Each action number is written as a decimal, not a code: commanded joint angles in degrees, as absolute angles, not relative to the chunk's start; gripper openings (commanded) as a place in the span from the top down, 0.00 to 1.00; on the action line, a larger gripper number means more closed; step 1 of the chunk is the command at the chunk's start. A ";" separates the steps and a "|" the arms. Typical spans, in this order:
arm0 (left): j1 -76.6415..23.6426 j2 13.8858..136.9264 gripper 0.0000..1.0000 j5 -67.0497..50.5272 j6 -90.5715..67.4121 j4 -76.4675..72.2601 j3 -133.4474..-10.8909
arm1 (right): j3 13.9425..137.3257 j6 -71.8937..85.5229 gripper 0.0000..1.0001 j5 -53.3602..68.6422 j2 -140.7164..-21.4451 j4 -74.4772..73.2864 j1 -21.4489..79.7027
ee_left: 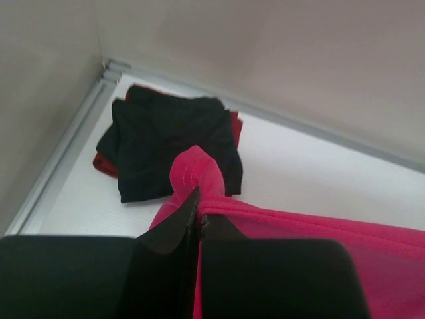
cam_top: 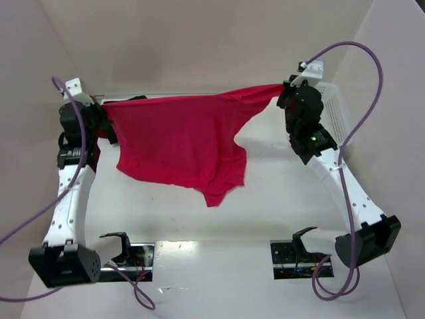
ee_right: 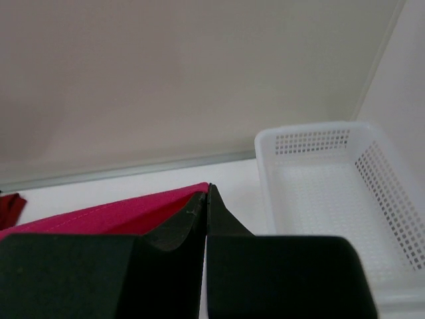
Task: Fold and stack the t-shirts
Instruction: Flatten out the tshirt
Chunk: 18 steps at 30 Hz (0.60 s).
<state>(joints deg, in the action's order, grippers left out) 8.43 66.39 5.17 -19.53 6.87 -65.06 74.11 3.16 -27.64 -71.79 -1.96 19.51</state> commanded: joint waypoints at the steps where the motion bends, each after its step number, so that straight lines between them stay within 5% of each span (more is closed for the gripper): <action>1: 9.76 53.39 1.00 8.35 -18.11 7.36 -67.68 | 78.75 0.44 1.00 -29.63 -61.03 0.81 17.58; 10: 9.76 31.30 1.00 12.12 -19.16 20.19 -73.12 | 84.90 -2.54 1.00 -22.94 -44.75 -7.02 17.58; 18: 9.76 33.21 1.00 12.92 -23.82 25.22 -74.80 | 87.72 -5.27 1.00 -27.95 -45.61 -10.37 17.58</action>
